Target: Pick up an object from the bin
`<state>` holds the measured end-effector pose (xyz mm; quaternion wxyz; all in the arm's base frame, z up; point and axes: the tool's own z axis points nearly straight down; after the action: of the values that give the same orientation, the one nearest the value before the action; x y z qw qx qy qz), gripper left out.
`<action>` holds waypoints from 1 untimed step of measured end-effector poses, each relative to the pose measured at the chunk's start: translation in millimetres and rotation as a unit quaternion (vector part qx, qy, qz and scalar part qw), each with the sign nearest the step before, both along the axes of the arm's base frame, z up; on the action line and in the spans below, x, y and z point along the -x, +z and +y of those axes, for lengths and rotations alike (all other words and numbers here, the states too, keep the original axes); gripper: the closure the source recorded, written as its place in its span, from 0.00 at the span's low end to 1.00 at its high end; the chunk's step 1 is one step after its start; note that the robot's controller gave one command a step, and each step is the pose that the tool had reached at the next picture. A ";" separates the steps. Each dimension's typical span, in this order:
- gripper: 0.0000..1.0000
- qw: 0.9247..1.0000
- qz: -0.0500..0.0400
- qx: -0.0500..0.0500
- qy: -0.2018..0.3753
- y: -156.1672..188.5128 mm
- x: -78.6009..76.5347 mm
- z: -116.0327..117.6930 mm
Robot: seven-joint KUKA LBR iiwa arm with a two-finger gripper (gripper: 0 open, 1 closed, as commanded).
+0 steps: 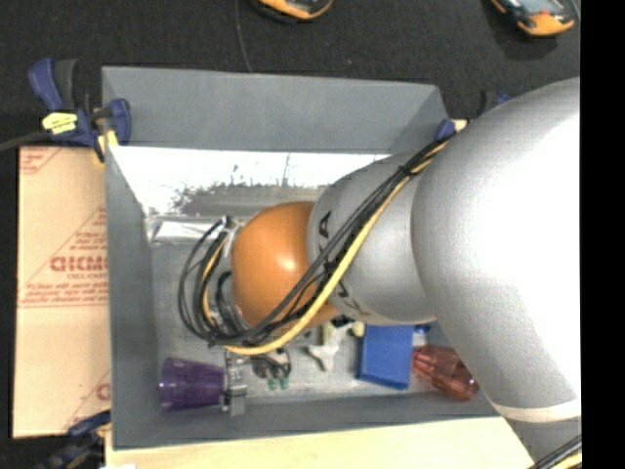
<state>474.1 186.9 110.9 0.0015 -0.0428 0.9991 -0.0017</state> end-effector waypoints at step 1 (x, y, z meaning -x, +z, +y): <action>0.00 1.000 -0.001 -0.001 0.007 -8.5 -9.4 -3.8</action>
Offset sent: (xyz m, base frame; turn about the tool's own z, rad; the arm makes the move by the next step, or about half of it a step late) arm 0.0057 0.0017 -0.0061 0.0502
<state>483.4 183.1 102.4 0.0030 -0.0499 0.9987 -0.0005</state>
